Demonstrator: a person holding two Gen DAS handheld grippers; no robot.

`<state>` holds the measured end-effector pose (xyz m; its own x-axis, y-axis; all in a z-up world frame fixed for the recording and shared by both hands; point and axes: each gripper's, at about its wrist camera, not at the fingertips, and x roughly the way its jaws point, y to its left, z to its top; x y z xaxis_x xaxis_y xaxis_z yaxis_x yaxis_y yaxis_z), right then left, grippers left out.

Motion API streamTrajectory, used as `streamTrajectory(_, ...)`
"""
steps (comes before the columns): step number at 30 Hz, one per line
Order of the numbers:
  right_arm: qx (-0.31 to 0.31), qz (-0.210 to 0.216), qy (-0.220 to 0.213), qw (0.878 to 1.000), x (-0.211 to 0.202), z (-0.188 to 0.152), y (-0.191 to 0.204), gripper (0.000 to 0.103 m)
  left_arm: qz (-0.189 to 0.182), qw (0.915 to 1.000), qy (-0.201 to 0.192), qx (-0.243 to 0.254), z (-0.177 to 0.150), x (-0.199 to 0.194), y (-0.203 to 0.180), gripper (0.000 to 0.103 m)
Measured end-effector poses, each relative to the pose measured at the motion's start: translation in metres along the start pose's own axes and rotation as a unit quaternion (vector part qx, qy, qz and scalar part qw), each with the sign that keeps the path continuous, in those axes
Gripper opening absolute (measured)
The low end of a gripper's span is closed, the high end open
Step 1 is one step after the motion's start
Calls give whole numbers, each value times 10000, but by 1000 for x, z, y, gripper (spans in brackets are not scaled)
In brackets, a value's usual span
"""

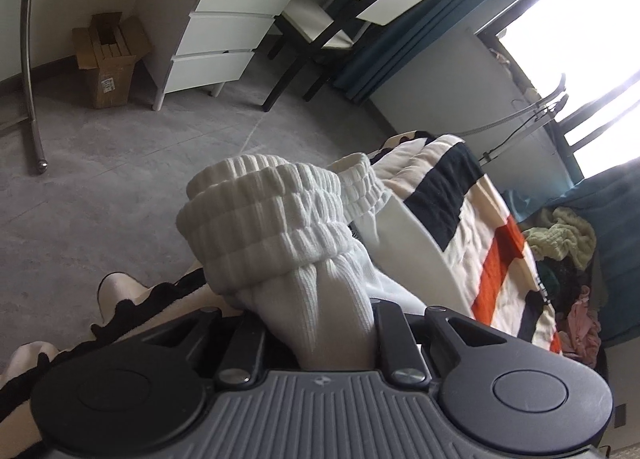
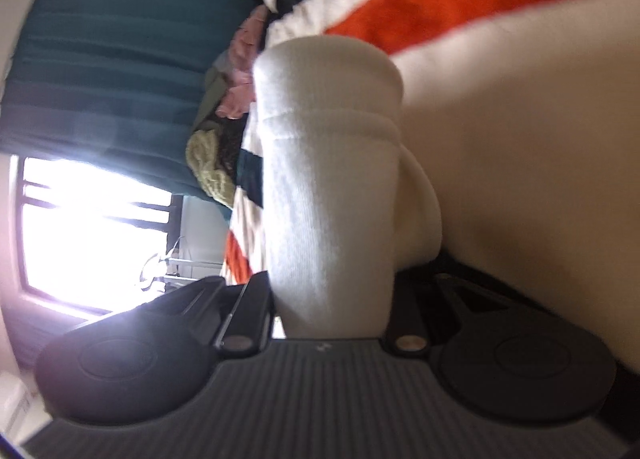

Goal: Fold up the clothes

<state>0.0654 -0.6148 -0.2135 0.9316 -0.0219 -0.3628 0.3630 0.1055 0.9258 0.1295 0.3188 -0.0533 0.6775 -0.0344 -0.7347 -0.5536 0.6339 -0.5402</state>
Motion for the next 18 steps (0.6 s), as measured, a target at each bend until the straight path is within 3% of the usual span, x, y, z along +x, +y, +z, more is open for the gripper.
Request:
streamTrajectory(6, 114, 175, 7, 9998, 4, -3, -20, 24, 239, 9988, 390, 147, 0, -7, 0, 36)
streamTrajectory(8, 122, 311, 14, 9994, 5, -2, -21, 33, 329, 9972, 602, 310, 2, -13, -2, 39)
streamTrajectory(10, 137, 446, -10, 9989, 4, -3, -22, 45, 461, 9950, 673, 575, -1, -24, -7, 51)
streamTrajectory(11, 112, 480, -31, 9988, 3, -4, -20, 53, 532, 9936, 698, 714, -3, -30, -10, 67)
streamTrajectory(12, 86, 509, -53, 9987, 3, -5, -17, 56, 603, 9919, 723, 853, -5, -36, -12, 76)
streamTrajectory(18, -11, 412, -186, 9990, 3, -12, -8, 70, 513, 9861, 535, 1487, -20, -70, -30, 81)
